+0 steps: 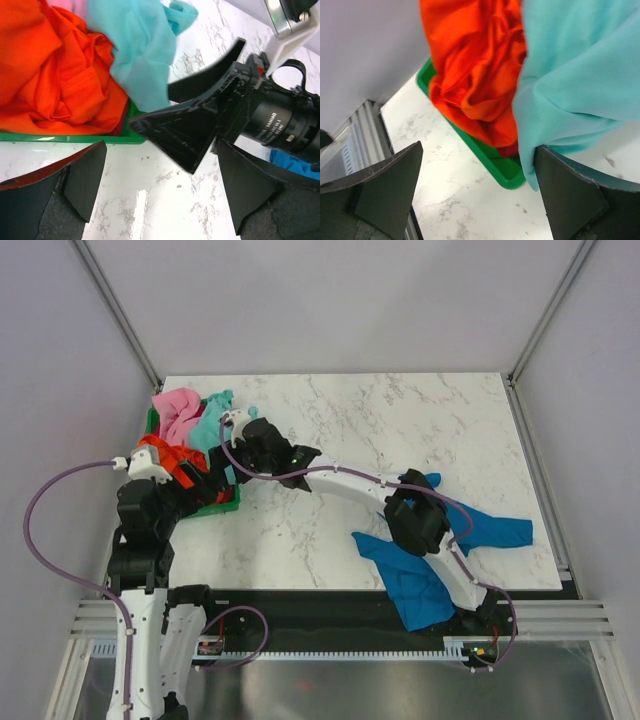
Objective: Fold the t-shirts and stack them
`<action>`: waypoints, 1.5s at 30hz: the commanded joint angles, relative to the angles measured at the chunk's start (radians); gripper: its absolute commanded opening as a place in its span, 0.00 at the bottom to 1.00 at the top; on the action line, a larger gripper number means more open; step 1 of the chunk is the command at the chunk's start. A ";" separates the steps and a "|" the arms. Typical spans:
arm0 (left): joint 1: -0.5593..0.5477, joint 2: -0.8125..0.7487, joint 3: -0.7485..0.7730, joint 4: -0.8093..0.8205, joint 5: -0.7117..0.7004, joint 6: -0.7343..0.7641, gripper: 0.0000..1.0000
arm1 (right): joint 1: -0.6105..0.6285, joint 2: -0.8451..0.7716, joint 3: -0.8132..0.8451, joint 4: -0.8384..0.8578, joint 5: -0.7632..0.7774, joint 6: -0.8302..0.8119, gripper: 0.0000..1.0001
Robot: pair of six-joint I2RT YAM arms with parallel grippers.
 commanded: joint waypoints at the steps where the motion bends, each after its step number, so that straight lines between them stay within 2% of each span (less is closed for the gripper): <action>1: 0.006 -0.012 0.035 -0.009 -0.096 0.002 1.00 | -0.049 -0.111 -0.007 -0.092 0.105 0.022 0.98; 4: 0.006 0.040 0.061 -0.004 -0.073 -0.002 1.00 | -0.070 -0.190 -0.054 -0.270 0.277 0.017 0.98; 6: 0.005 0.120 0.085 0.006 -0.034 -0.014 1.00 | -0.073 -0.282 -0.144 -0.313 0.418 -0.001 0.98; 10: 0.003 0.294 0.176 0.062 0.051 -0.028 1.00 | -0.092 -0.446 -0.338 -0.362 0.531 -0.013 0.98; 14: -0.029 0.515 0.268 0.086 0.039 -0.002 1.00 | -0.113 -0.621 -0.566 -0.367 0.552 0.017 0.98; 21: -0.070 0.913 0.506 0.059 -0.098 0.043 1.00 | -0.113 -0.925 -0.954 -0.332 0.500 0.092 0.98; 24: -0.072 1.071 0.665 -0.009 -0.167 0.051 1.00 | -0.113 -1.002 -1.039 -0.327 0.508 0.105 0.98; 26: -0.072 1.137 0.719 -0.065 -0.190 0.055 0.99 | -0.115 -1.048 -1.066 -0.338 0.509 0.106 0.98; 29: -0.070 1.221 0.791 -0.093 -0.230 0.060 0.93 | -0.115 -1.083 -1.103 -0.353 0.514 0.105 0.98; 30: -0.070 1.243 0.811 -0.093 -0.225 0.063 0.71 | -0.113 -1.103 -1.120 -0.355 0.516 0.105 0.98; 31: -0.072 1.252 0.822 -0.092 -0.221 0.067 0.53 | -0.115 -1.112 -1.126 -0.358 0.522 0.105 0.98; 32: -0.070 1.260 0.836 -0.093 -0.213 0.081 0.21 | -0.113 -1.123 -1.134 -0.356 0.523 0.105 0.98; 33: -0.070 1.275 0.865 -0.104 -0.216 0.086 0.04 | -0.113 -1.125 -1.145 -0.358 0.528 0.103 0.98; 36: -0.070 1.278 0.906 -0.128 -0.247 0.113 0.02 | -0.115 -1.128 -1.160 -0.358 0.529 0.102 0.98; 39: -0.067 1.211 0.942 -0.136 -0.328 0.103 0.02 | -0.115 -1.123 -1.169 -0.356 0.536 0.103 0.98; 43: 0.014 1.038 0.995 -0.130 -0.345 0.066 0.02 | -0.116 -1.125 -1.180 -0.356 0.531 0.105 0.98; 45: 0.028 0.958 1.079 -0.136 -0.420 0.100 0.02 | -0.115 -1.131 -1.189 -0.355 0.534 0.106 0.98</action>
